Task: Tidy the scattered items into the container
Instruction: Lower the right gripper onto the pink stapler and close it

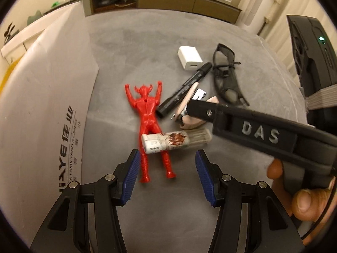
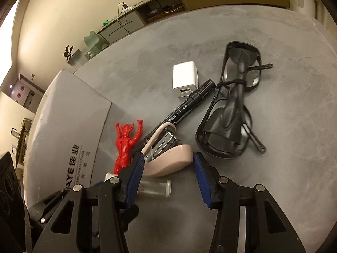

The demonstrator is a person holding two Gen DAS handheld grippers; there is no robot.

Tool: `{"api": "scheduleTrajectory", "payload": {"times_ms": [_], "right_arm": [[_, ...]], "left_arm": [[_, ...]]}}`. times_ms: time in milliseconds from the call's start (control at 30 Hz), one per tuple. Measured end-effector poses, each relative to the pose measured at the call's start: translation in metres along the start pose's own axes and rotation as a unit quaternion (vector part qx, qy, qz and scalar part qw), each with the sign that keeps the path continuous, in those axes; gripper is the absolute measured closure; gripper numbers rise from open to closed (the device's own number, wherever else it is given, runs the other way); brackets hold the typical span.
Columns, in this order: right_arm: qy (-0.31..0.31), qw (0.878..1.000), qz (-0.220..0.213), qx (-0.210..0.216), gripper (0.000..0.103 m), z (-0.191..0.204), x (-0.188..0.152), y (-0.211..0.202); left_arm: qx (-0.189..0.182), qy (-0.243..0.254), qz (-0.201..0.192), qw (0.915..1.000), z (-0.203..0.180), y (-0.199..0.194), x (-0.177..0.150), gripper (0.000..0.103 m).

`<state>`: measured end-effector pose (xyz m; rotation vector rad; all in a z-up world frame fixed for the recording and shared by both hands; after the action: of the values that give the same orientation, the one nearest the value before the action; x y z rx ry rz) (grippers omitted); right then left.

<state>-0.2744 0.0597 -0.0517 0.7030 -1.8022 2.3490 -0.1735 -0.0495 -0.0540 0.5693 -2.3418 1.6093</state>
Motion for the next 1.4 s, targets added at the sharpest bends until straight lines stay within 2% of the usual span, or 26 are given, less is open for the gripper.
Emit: {"api": "scheduleTrajectory", "payload": {"times_ms": [133, 233, 300, 367, 467, 500, 533, 600, 633, 667, 767, 833, 867, 900, 933, 967, 1033, 1067, 1100, 1167, 1233, 1333, 1400], "right_arm": [[-0.027, 0.999, -0.013, -0.01, 0.054, 0.008, 0.001, 0.006], [-0.079, 0.997, -0.002, -0.014, 0.058, 0.013, -0.001, 0.005], [-0.122, 0.992, 0.004, -0.029, 0.067, 0.015, -0.004, 0.001], [-0.169, 0.983, 0.003, -0.07, 0.086, 0.013, -0.006, -0.007], [-0.222, 0.963, -0.002, -0.151, 0.088, 0.001, -0.013, -0.018], [-0.222, 0.962, -0.001, -0.159, 0.088, -0.004, -0.015, -0.02], [-0.212, 0.964, 0.0, -0.158, 0.086, -0.011, -0.015, -0.023], [-0.147, 0.984, 0.006, -0.103, 0.078, -0.026, -0.012, -0.028], [-0.111, 0.991, 0.01, -0.07, 0.067, -0.033, -0.013, -0.028], [-0.085, 0.995, 0.013, -0.055, 0.059, -0.037, -0.015, -0.026], [-0.04, 0.998, 0.023, -0.046, 0.057, -0.037, -0.025, -0.011], [-0.05, 0.998, 0.015, -0.034, 0.056, -0.03, -0.031, -0.003], [-0.076, 0.996, 0.008, -0.037, 0.059, -0.023, -0.034, -0.001], [-0.111, 0.993, 0.004, -0.044, 0.062, -0.016, -0.035, -0.002], [-0.16, 0.985, -0.002, -0.06, 0.071, -0.008, -0.039, -0.005], [-0.219, 0.971, -0.009, -0.094, 0.079, -0.001, -0.047, -0.009], [-0.319, 0.936, -0.02, -0.151, 0.08, 0.009, -0.061, -0.015], [-0.323, 0.934, -0.021, -0.151, 0.079, 0.004, -0.064, -0.017], [-0.317, 0.937, -0.021, -0.148, 0.077, -0.002, -0.065, -0.02], [-0.247, 0.961, -0.018, -0.122, 0.062, -0.022, -0.054, -0.027], [-0.158, 0.984, -0.006, -0.083, 0.058, -0.05, -0.051, -0.034], [-0.092, 0.994, 0.014, -0.053, 0.058, -0.072, -0.063, -0.033], [-0.053, 0.998, 0.029, -0.023, 0.058, -0.081, -0.069, -0.026]], "left_arm": [[-0.032, -0.006, 0.011, 0.9994, 0.006, 0.006, -0.005, 0.046], [-0.062, 0.005, 0.016, 0.998, 0.002, 0.005, -0.008, 0.046], [-0.077, 0.011, 0.016, 0.9968, -0.002, 0.001, -0.01, 0.046], [-0.086, 0.012, 0.012, 0.9961, -0.004, -0.005, -0.011, 0.046], [-0.097, 0.009, 0.006, 0.9953, -0.004, -0.012, -0.009, 0.046], [-0.099, 0.008, 0.002, 0.995, -0.005, -0.015, -0.008, 0.046], [-0.1, 0.009, -0.002, 0.9949, -0.006, -0.017, -0.006, 0.046], [-0.101, 0.008, -0.01, 0.9948, -0.007, -0.022, -0.003, 0.046], [-0.101, 0.006, -0.015, 0.9948, -0.007, -0.024, -0.002, 0.046], [-0.1, 0.003, -0.02, 0.9948, -0.007, -0.026, 0.0, 0.046], [-0.098, -0.004, -0.026, 0.9948, -0.004, -0.029, 0.002, 0.046], [-0.096, -0.004, -0.022, 0.9951, -0.005, -0.027, 0.001, 0.046], [-0.096, -0.004, -0.02, 0.9952, -0.006, -0.026, 0.0, 0.046], [-0.096, -0.004, -0.018, 0.9952, -0.007, -0.026, -0.001, 0.046], [-0.095, -0.003, -0.015, 0.9953, -0.007, -0.025, -0.002, 0.046], [-0.096, -0.001, -0.015, 0.9953, -0.009, -0.025, -0.003, 0.046], [-0.099, 0.008, -0.015, 0.995, -0.014, -0.028, -0.003, 0.046], [-0.1, 0.014, -0.015, 0.9948, -0.018, -0.028, -0.002, 0.046], [-0.101, 0.02, -0.015, 0.9946, -0.023, -0.028, 0.0, 0.046], [-0.103, 0.033, -0.014, 0.994, -0.033, -0.026, 0.005, 0.046], [-0.084, 0.057, -0.019, 0.9947, -0.045, -0.021, 0.011, 0.046], [-0.032, 0.09, -0.018, 0.9953, -0.058, -0.006, 0.017, 0.046], [-0.032, 0.099, -0.005, 0.9945, -0.064, 0.008, 0.017, 0.046]]}}
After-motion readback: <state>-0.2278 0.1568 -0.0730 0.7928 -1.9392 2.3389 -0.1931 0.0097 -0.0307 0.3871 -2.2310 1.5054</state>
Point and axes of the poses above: each gripper's, at about its wrist camera, not at the fingertips, and y roughly the way its jaws point, z to its left, x to its top, the point moved 1 cm from there along y, roughly the way its jaws point, and after that the axes turned 14 degrees about -x, right-handed, at the moved point
